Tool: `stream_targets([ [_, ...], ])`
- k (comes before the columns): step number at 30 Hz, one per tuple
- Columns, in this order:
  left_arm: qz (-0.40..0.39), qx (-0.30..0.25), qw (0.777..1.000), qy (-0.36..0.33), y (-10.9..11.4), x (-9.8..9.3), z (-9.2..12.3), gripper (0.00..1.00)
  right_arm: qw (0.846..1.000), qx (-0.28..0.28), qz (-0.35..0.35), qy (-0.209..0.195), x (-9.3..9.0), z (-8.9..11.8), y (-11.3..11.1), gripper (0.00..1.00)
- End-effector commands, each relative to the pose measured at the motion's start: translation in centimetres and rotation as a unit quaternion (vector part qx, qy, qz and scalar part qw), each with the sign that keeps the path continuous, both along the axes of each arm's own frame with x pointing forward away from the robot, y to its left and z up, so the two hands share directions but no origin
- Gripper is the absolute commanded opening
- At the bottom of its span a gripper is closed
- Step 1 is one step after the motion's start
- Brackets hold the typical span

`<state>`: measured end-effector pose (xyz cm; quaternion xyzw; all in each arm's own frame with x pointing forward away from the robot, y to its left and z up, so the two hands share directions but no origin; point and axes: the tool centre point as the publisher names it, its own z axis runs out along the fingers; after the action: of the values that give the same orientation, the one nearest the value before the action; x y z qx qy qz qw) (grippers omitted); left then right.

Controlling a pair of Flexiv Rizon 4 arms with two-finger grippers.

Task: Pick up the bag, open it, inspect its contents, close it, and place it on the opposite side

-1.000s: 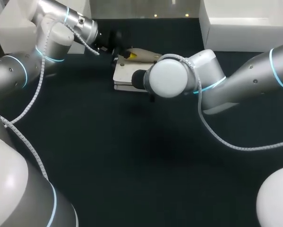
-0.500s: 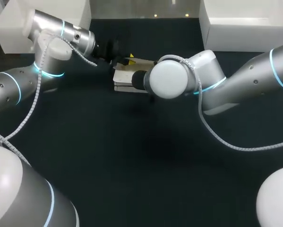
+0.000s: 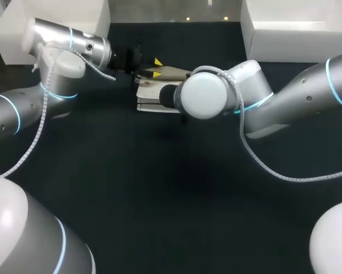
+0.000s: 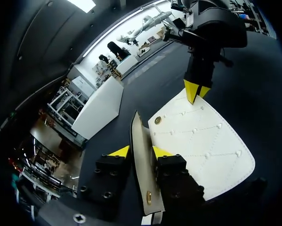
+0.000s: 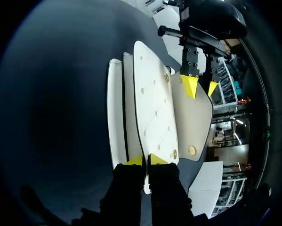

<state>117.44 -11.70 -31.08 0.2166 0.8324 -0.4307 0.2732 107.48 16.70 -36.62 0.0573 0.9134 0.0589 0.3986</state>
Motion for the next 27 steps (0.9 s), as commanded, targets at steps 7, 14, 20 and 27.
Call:
stream_targets([
  [7,-0.012,0.006,1.0,-0.022,0.1,-1.2,-0.5,0.0,1.0,0.001,0.0,-0.002,0.0,-0.2,0.0,0.0],
  [14,-0.02,0.014,0.999,-0.034,0.0,-3.0,-2.1,0.0,1.0,0.001,0.0,-0.002,0.0,-0.2,0.0,0.0],
  [20,-0.026,0.02,0.999,-0.036,0.2,-3.6,-3.1,0.0,1.0,0.001,0.0,-0.002,0.0,-0.2,0.0,0.0],
  [27,-0.036,0.045,0.997,-0.043,0.6,-3.7,-3.8,0.0,1.0,0.001,0.0,-0.002,0.0,-0.2,0.0,0.0],
])
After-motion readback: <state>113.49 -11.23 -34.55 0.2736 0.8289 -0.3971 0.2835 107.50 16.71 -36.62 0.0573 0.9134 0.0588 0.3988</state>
